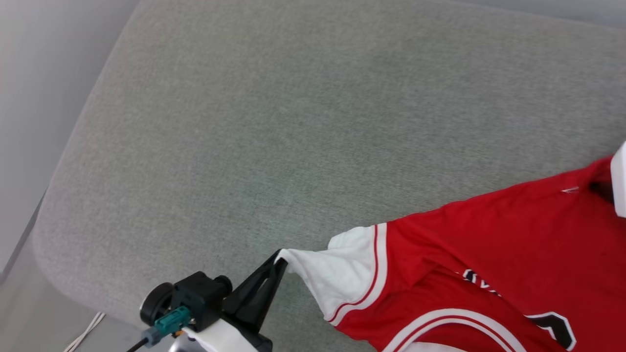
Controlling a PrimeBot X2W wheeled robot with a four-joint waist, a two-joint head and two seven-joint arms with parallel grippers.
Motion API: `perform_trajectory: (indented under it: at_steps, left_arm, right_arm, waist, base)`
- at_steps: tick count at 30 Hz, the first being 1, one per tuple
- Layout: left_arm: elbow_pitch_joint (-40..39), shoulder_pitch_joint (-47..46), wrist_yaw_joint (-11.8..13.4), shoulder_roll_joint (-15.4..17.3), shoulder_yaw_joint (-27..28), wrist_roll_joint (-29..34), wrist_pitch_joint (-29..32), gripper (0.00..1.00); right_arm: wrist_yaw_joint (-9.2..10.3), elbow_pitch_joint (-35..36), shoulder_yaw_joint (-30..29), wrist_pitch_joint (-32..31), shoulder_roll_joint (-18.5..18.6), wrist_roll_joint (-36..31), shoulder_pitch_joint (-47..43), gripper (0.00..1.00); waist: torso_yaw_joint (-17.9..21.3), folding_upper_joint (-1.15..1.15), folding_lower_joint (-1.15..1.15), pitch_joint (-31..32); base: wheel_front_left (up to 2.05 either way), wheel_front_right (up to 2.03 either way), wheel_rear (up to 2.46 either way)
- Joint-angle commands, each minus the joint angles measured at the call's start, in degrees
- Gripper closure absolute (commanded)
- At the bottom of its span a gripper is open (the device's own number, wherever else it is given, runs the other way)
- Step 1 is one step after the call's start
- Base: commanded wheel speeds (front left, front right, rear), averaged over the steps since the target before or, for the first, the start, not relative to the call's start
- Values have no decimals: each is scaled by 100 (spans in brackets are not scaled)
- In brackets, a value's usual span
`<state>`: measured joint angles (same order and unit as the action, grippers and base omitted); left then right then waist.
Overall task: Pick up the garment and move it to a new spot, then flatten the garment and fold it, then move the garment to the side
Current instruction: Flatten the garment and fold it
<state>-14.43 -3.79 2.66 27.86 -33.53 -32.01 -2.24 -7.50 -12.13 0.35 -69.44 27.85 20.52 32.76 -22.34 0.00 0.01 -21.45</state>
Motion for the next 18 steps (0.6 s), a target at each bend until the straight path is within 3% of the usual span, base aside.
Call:
perform_trajectory:
  at_steps: [1, 12, 13, 14, 15, 18]
  left_arm:
    - [30, -111, -36, -94, -42, -9, -48, 100]
    - [217, -267, -100, -235, -132, -34, -154, 100]
    - [229, -274, -106, -236, -133, -37, -155, 100]
    - [243, -270, -107, -238, -131, -36, -165, 100]
    - [257, -267, -105, -244, -132, -37, -163, 100]
    - [308, -284, -115, -242, -120, -59, -190, 100]
  right_arm:
    - [2, -149, 15, 57, 39, -74, 79, 0]
    - [6, -1054, 273, 157, 97, -176, -341, 0]
    - [6, -1081, 338, 117, 131, -152, -414, 31]
    - [5, -1085, 401, 91, 164, -118, -480, 78]
    - [4, -1069, 474, 90, 198, -85, -535, 100]
    - [4, -1060, 526, 227, 289, -14, -558, 100]
  waist:
    - [-213, 0, -1, -187]
    - [-411, 0, -1, -325]
    - [-413, 0, -1, -328]
    - [-412, 0, -1, -328]
    - [-409, 0, -1, -325]
    - [-381, 0, -1, -266]
  base:
    - [0, 0, 0]
    - [0, 0, 0]
    - [0, 0, 0]
    - [0, 0, 0]
    - [0, 0, 0]
    - [0, 0, 0]
